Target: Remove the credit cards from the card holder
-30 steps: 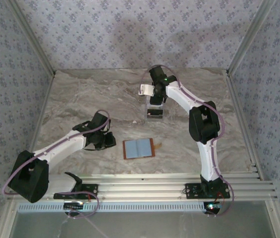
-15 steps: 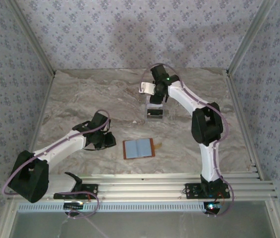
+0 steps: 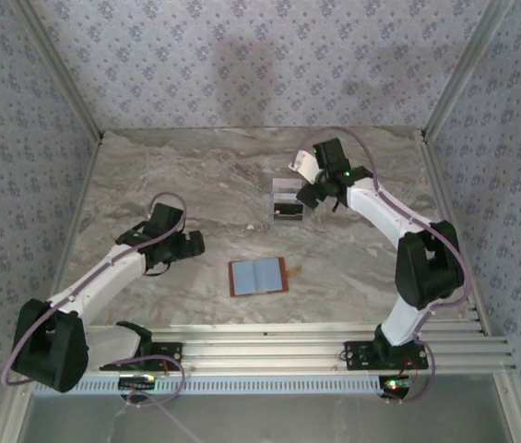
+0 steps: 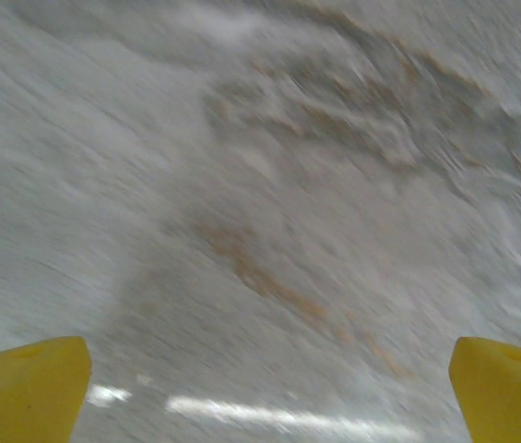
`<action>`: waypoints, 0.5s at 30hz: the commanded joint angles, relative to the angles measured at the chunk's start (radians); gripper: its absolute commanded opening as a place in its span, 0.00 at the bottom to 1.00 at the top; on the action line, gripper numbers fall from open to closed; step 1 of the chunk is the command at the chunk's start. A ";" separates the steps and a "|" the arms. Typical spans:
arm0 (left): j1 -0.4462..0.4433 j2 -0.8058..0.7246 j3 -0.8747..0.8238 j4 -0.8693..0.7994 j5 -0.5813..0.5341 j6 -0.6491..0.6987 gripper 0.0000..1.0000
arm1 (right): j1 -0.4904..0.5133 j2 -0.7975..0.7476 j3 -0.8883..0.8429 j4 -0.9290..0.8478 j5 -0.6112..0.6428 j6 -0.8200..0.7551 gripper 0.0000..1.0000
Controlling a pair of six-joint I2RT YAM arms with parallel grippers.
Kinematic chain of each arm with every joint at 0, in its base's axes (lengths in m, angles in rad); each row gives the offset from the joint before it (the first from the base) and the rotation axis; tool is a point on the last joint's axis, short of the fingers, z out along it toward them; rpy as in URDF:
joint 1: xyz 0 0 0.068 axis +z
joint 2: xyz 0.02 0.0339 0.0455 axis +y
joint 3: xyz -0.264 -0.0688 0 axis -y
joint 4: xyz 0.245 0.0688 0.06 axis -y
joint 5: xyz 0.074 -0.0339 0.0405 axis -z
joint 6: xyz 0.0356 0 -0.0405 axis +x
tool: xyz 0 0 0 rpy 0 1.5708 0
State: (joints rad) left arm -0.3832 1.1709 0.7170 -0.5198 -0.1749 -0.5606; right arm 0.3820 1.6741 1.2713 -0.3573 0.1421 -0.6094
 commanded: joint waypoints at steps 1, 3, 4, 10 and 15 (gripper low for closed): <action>0.027 -0.026 -0.010 0.070 -0.235 0.101 1.00 | -0.032 -0.089 -0.147 0.098 0.044 0.161 1.00; 0.048 -0.025 -0.031 0.147 -0.307 0.158 1.00 | -0.071 -0.145 -0.258 0.176 0.040 0.232 1.00; 0.058 -0.023 -0.041 0.178 -0.340 0.178 1.00 | -0.093 -0.166 -0.304 0.214 0.031 0.268 1.00; 0.115 0.005 -0.115 0.435 -0.529 0.374 0.99 | -0.247 -0.244 -0.581 0.520 -0.086 0.372 1.00; 0.239 0.055 -0.290 0.863 -0.276 0.506 1.00 | -0.314 -0.245 -0.758 0.830 -0.109 0.438 1.00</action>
State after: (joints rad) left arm -0.1989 1.1931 0.5037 0.0265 -0.5648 -0.1799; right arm 0.0925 1.4460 0.5713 0.2192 0.0731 -0.2558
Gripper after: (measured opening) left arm 0.996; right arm 0.998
